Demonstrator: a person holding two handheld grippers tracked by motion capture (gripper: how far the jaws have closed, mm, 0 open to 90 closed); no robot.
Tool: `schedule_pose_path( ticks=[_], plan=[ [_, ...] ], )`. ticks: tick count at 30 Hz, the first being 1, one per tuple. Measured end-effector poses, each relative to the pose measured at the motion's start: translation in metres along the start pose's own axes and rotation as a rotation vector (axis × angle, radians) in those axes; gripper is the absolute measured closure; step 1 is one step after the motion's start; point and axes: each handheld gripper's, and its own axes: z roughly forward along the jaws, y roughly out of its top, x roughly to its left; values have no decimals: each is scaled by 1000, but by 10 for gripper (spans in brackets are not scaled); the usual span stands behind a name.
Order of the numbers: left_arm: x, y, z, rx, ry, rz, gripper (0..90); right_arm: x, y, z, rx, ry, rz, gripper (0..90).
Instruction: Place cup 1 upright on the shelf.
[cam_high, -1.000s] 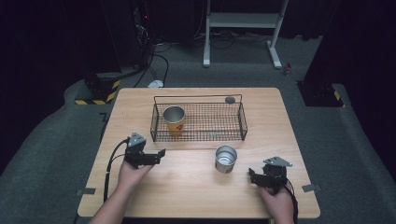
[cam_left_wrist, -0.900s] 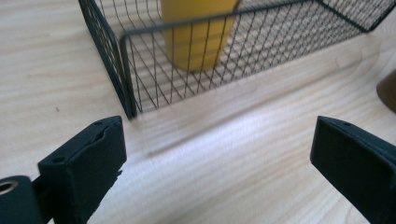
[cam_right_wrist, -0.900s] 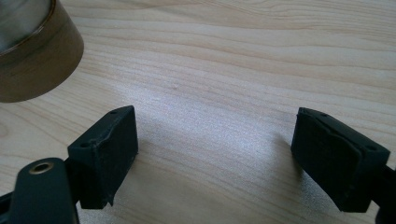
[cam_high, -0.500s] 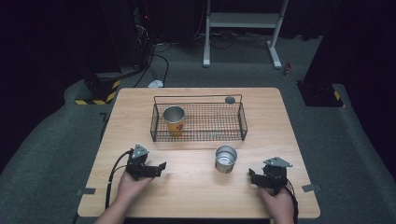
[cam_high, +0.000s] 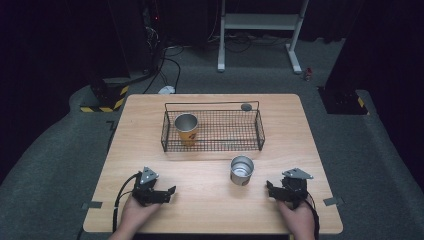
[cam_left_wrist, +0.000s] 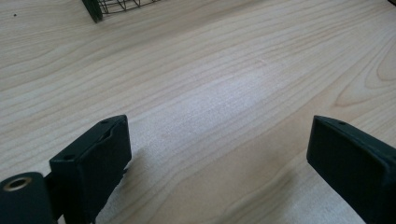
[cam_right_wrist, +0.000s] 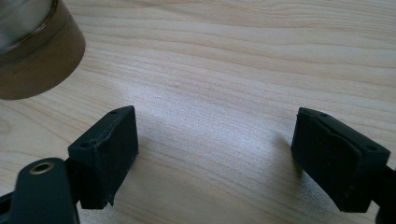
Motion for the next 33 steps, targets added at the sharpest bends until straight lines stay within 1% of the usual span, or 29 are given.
schedule_pose_path(
  ticks=[2,4,5,6,8,10,11,13,14,16,17,19,20,21,24,26,27,28,29,31,33],
  plan=[
    [-1,-2,-1,-10,4,3,85,0,0,0,0,0,0,145],
    [-4,-3,-1,-11,22,10,121,0,0,0,1,2,-3,145],
    [-5,-3,-1,-2,28,26,121,0,0,0,1,3,-4,145],
    [-7,-3,1,26,35,45,121,0,0,0,2,4,-8,144],
    [-9,-2,1,30,43,57,111,1,0,0,4,12,-12,144],
    [-9,-2,2,34,37,49,104,1,0,0,4,18,-14,136],
    [-9,-2,3,34,37,50,97,1,0,0,5,21,-25,133],
    [-9,-1,4,40,42,53,80,2,0,-1,5,23,-29,133],
    [-9,-1,4,42,42,41,72,2,0,-1,3,23,-26,135],
    [-9,0,5,45,43,40,53,3,0,-1,3,18,-24,136],
    [-8,1,6,50,48,49,46,3,0,-1,2,17,-24,141],
    [-8,1,7,54,44,41,31,3,1,0,5,27,-21,144],
    [-9,1,7,53,43,33,25,3,3,-1,7,27,-9,146],
    [-8,2,8,54,43,33,20,3,4,-1,-4,32,-6,148],
    [-8,2,8,54,43,33,17,9,8,-4,-25,30,-24,150],
    [-8,2,8,54,44,35,18,11,11,-5,-29,34,-31,150],
    [-8,2,8,54,43,33,18,13,12,-5,-30,32,-38,151],
    [-8,2,8,55,44,35,18,15,14,-7,-37,20,-42,151],
    [-9,2,8,54,45,30,18,16,16,-8,-57,9,-52,151],
    [-9,1,7,54,45,31,18,17,20,-11,-74,11,-53,152],
    [-9,1,7,54,46,34,19,18,25,-12,-76,11,-55,152]
  ],
)
